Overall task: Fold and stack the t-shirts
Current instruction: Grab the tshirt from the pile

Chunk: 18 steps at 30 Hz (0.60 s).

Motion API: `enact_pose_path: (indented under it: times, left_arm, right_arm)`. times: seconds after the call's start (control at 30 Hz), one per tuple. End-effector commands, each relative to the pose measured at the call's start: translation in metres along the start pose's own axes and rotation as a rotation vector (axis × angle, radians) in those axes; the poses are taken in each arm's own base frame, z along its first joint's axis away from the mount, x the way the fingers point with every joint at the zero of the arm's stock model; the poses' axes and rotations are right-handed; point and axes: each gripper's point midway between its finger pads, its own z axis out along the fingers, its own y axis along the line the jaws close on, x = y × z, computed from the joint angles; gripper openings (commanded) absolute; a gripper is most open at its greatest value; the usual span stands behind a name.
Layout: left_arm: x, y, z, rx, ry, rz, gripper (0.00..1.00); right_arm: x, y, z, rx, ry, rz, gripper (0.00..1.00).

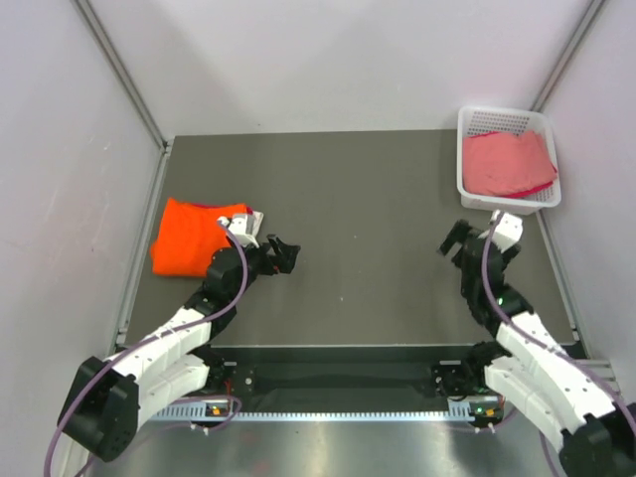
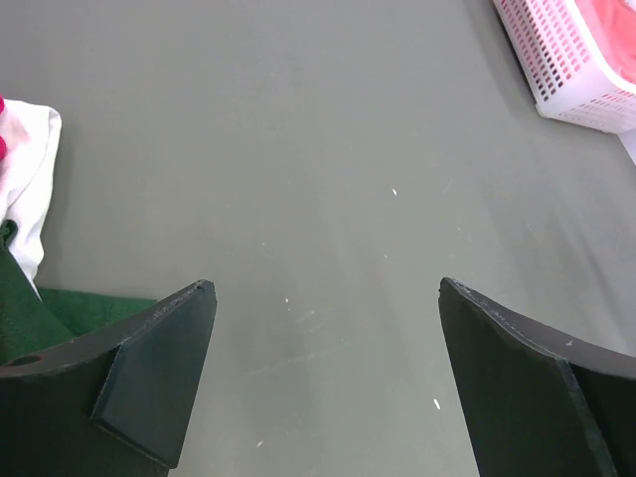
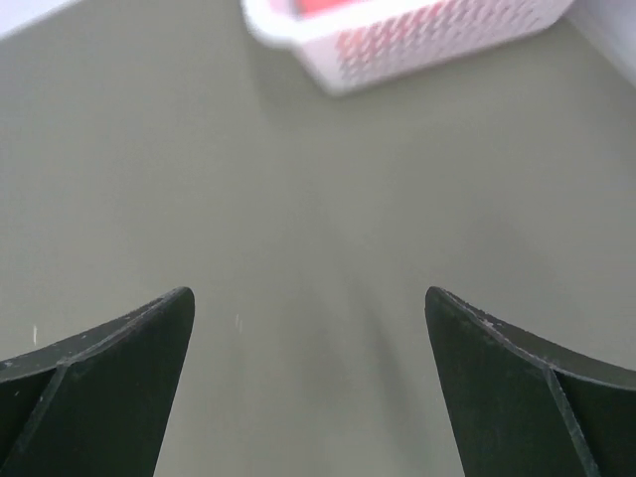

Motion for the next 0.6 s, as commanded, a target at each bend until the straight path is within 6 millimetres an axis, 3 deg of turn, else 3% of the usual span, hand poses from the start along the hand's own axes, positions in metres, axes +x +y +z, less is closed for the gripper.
enact_pose_path:
  times: [0.0,0.07,0.1,0.13,0.2,0.27,0.3,0.43,0.57]
  left_arm:
    - [-0.017,-0.008,0.002,0.028,-0.056,-0.004,0.98]
    - [-0.016,-0.008,0.003,0.026,-0.052,-0.009,0.98]
    - [-0.015,-0.009,0.003,0.029,-0.048,-0.010,0.98]
    - [-0.014,-0.009,0.003,0.032,-0.047,-0.013,0.98]
    - [-0.014,-0.009,0.004,0.031,-0.045,-0.014,0.98]
    - [-0.012,-0.008,0.005,0.028,-0.039,-0.016,0.98]
    - [-0.013,-0.009,0.005,0.028,-0.040,-0.017,0.98]
    - [-0.013,-0.008,0.005,0.027,-0.041,-0.019,0.98]
    - [-0.013,-0.008,0.005,0.026,-0.036,-0.016,0.98]
  right_arm:
    - [-0.079,-0.014,0.011,0.177,-0.040,0.077,1.00]
    - [-0.103,-0.015,0.023,0.189,-0.012,0.106,0.97]
    - [-0.129,-0.026,0.036,0.234,-0.027,0.141,0.94]
    - [-0.139,-0.027,0.044,0.232,-0.025,0.160,0.88]
    - [-0.164,-0.036,0.072,0.258,-0.011,0.210,0.85]
    - [-0.172,-0.040,0.090,0.303,0.019,0.227,0.85]
    - [-0.182,-0.041,0.111,0.328,0.027,0.235,0.85]
    - [-0.185,-0.048,0.160,0.378,0.065,0.272,0.81]
    - [-0.170,-0.051,0.208,0.382,0.138,0.318,0.75]
